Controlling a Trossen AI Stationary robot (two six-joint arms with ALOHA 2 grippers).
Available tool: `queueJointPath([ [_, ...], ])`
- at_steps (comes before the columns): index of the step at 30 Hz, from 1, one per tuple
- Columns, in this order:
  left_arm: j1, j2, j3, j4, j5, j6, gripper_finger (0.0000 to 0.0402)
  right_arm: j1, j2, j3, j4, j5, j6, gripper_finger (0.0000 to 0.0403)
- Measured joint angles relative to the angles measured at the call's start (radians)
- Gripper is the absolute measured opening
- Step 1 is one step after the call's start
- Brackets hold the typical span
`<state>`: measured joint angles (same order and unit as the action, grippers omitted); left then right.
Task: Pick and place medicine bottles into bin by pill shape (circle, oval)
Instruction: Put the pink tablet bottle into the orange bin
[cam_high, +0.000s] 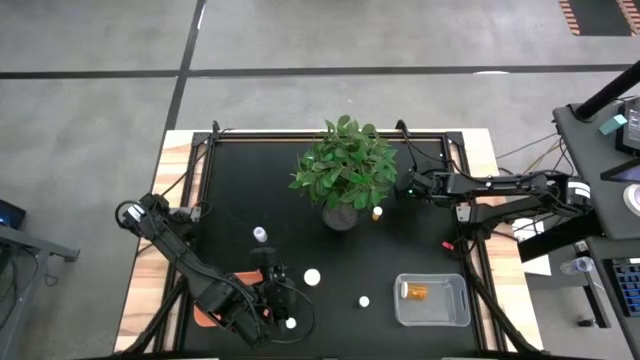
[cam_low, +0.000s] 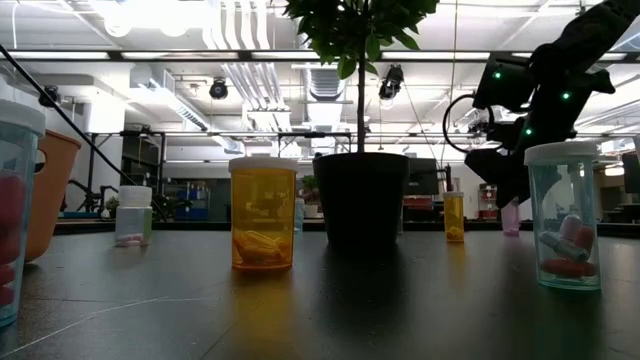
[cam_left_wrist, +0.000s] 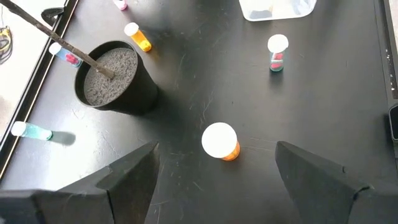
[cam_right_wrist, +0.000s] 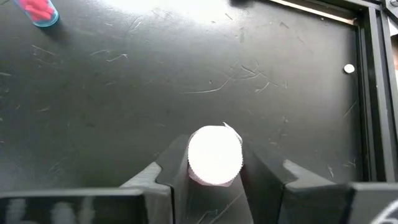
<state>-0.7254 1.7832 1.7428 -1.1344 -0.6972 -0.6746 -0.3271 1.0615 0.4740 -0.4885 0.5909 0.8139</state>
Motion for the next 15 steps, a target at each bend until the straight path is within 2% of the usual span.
queueJointPath([
  [5,0.000,0.000,0.000,0.000,-0.001,0.000,0.0299,0.003,-0.017,0.002,-0.011,-0.001,-0.026,0.0115],
  [9,0.000,0.000,0.000,0.002,-0.001,-0.001,0.0299,0.042,-0.080,0.037,-0.082,-0.001,-0.047,0.0123],
  [15,0.000,0.000,0.000,0.030,-0.001,-0.001,0.0299,0.227,-0.206,0.132,-0.287,-0.016,-0.006,0.0114],
])
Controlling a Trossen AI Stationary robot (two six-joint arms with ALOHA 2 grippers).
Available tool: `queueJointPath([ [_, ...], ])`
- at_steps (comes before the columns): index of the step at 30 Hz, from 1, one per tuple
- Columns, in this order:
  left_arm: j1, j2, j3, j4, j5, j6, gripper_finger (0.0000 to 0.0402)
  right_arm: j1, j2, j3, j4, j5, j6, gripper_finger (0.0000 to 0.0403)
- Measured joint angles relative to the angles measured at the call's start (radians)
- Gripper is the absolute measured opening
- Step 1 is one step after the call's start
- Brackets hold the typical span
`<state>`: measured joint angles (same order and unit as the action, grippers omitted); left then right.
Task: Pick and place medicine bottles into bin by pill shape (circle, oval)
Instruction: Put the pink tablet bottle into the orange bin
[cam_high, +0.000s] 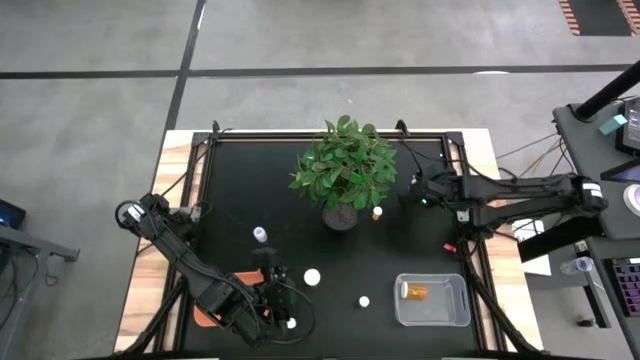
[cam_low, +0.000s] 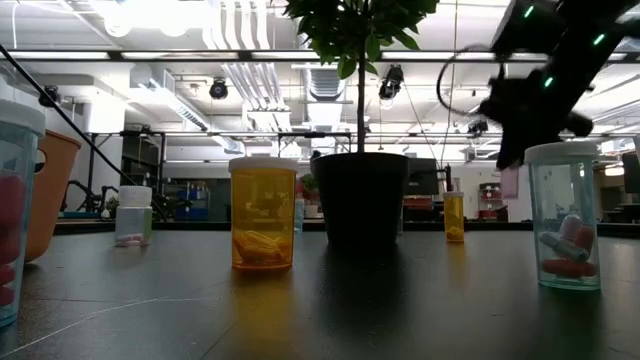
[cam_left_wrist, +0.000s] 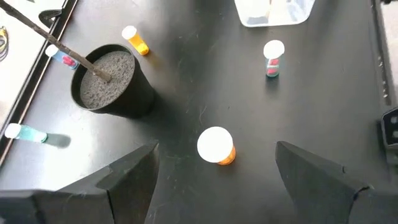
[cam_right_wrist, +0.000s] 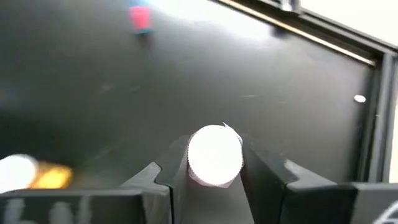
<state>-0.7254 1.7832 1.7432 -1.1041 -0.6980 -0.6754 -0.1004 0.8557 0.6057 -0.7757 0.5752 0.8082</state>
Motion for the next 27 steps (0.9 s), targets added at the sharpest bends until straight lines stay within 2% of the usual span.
queueJointPath([
  [2,0.000,0.000,0.000,0.003,0.000,0.000,0.0299,0.093,-0.038,0.026,-0.044,-0.001,0.031,0.0114],
  [7,0.002,0.000,0.000,0.024,-0.020,0.001,0.0299,0.340,-0.077,0.070,-0.025,-0.007,0.084,0.0117],
  [16,0.003,0.000,0.000,0.071,0.023,-0.001,0.0299,0.762,0.072,0.153,0.196,0.006,0.094,0.0116],
  [19,0.006,0.000,0.000,0.098,0.062,0.000,0.0299,0.835,0.165,0.191,0.325,0.051,0.036,0.0116],
  [22,0.008,0.000,0.000,0.139,0.064,0.001,0.0299,0.855,0.277,0.251,0.456,0.053,-0.095,0.0115],
  [27,0.008,0.000,-0.034,0.238,0.065,0.047,0.0299,0.846,0.468,0.423,0.510,0.056,-0.295,0.0115],
])
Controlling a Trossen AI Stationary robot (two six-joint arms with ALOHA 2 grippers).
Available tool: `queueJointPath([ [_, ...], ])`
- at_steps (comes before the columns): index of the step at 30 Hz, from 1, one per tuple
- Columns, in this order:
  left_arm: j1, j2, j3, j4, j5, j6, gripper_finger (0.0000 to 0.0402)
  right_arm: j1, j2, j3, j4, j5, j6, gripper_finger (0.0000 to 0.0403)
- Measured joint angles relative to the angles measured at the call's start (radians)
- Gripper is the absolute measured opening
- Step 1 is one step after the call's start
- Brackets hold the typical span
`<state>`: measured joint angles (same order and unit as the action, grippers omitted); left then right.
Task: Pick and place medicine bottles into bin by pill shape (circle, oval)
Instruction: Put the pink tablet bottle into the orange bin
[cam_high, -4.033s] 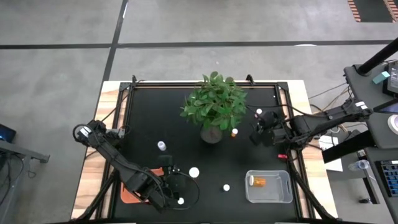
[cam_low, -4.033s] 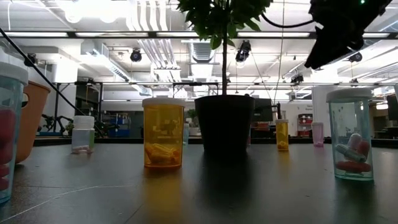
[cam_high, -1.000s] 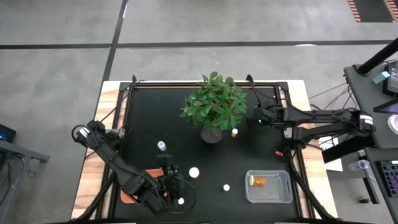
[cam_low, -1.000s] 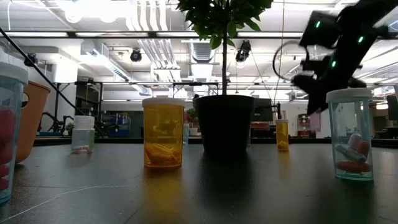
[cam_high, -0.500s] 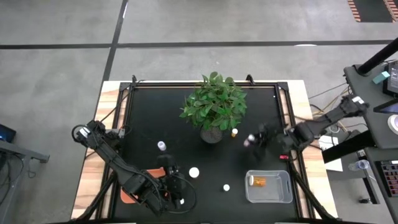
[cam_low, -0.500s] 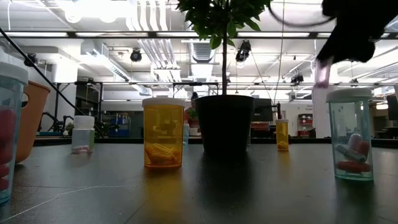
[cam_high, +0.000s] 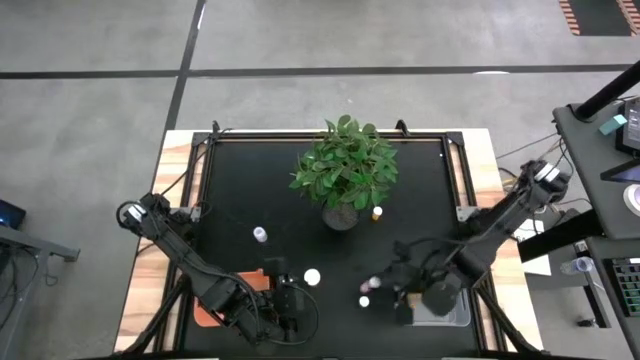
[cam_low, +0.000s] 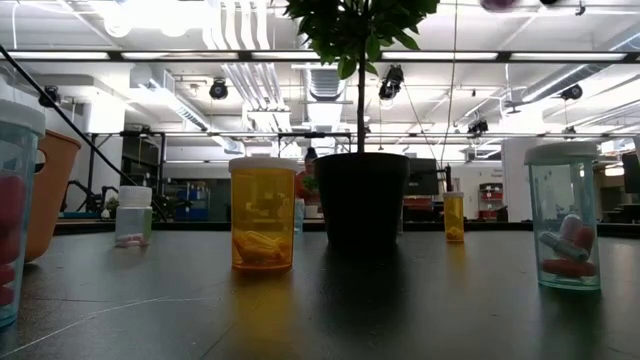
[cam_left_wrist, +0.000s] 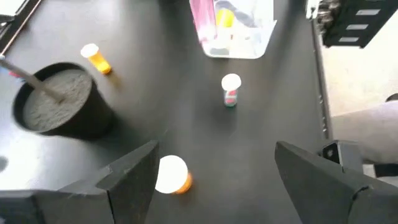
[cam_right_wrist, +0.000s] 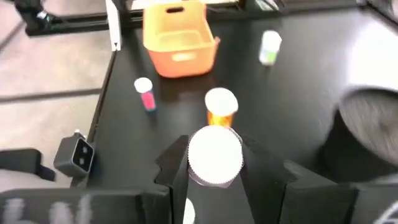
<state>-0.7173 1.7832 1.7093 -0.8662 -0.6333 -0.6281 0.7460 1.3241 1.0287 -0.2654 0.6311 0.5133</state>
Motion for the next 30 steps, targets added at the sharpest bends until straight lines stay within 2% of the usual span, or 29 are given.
queueJointPath([
  [8,0.000,0.000,-0.129,0.154,0.000,0.042,0.0299,-0.059,0.244,0.284,0.000,-0.006,-0.260,0.0114],
  [14,0.000,-0.006,-0.197,0.228,-0.006,0.043,0.0299,-0.118,0.366,0.427,0.010,-0.087,-0.380,0.0114],
  [23,-0.006,-0.026,-0.256,0.333,-0.007,0.069,0.0297,-0.158,0.428,0.485,0.070,-0.121,-0.474,0.0116],
  [30,-0.004,-0.027,-0.258,0.392,-0.023,0.113,0.0256,-0.161,0.424,0.484,0.107,-0.134,-0.503,0.0115],
])
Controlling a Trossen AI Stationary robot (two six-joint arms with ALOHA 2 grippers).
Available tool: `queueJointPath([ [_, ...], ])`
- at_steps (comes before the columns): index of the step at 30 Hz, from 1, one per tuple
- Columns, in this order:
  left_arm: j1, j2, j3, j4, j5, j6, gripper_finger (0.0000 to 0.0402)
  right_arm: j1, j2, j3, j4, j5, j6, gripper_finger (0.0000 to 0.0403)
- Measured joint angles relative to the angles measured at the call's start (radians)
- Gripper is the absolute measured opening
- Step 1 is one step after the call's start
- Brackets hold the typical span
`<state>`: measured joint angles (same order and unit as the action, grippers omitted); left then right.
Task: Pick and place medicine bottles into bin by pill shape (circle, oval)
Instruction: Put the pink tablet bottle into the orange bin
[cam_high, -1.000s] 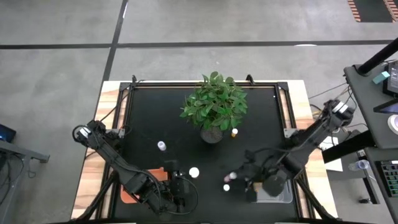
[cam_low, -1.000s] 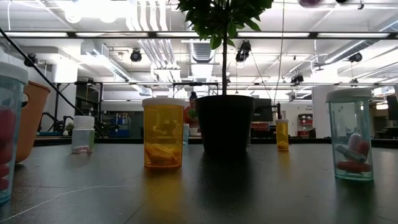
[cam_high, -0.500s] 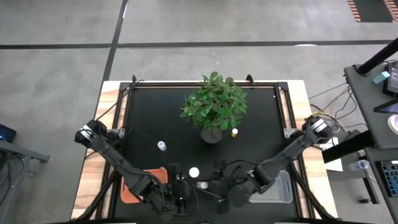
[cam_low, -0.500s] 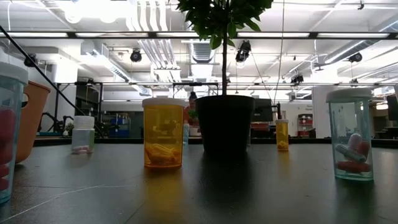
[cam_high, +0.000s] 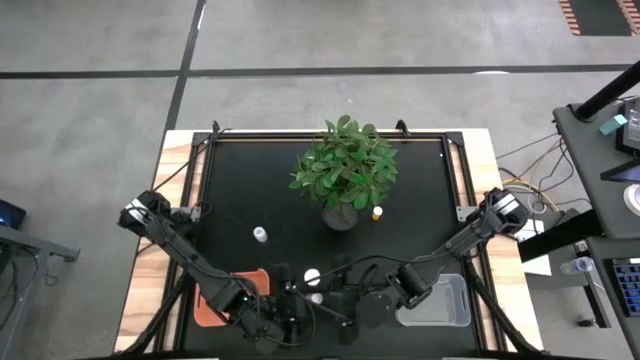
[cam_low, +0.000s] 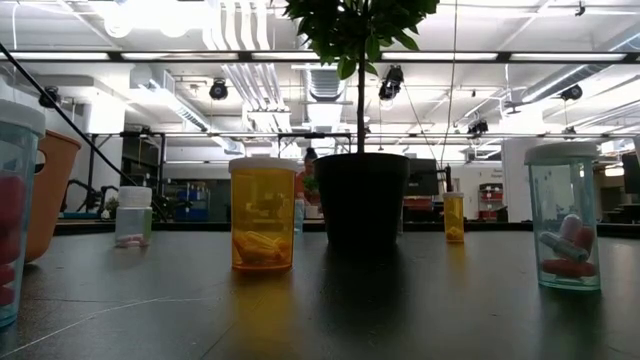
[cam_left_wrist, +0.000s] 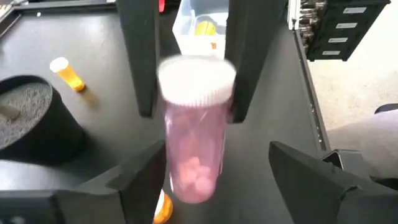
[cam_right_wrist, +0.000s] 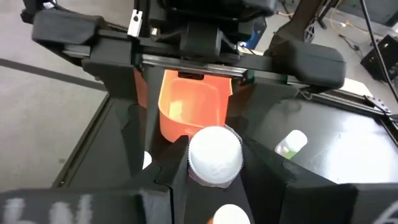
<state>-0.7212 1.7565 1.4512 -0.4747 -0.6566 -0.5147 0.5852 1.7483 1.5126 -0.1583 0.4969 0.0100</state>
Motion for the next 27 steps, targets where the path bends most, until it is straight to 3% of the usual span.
queueJointPath([
  [11,0.007,-0.006,0.001,0.016,-0.006,0.024,0.0157,-0.001,0.005,-0.001,0.015,-0.007,-0.011,0.0118],
  [19,0.008,-0.006,0.001,0.017,-0.007,0.024,0.0075,-0.001,0.005,-0.001,0.018,-0.007,-0.006,0.0156],
  [27,0.007,-0.025,0.004,-0.035,0.025,0.005,0.0089,-0.001,-0.021,-0.002,-0.021,0.000,0.004,0.0205],
])
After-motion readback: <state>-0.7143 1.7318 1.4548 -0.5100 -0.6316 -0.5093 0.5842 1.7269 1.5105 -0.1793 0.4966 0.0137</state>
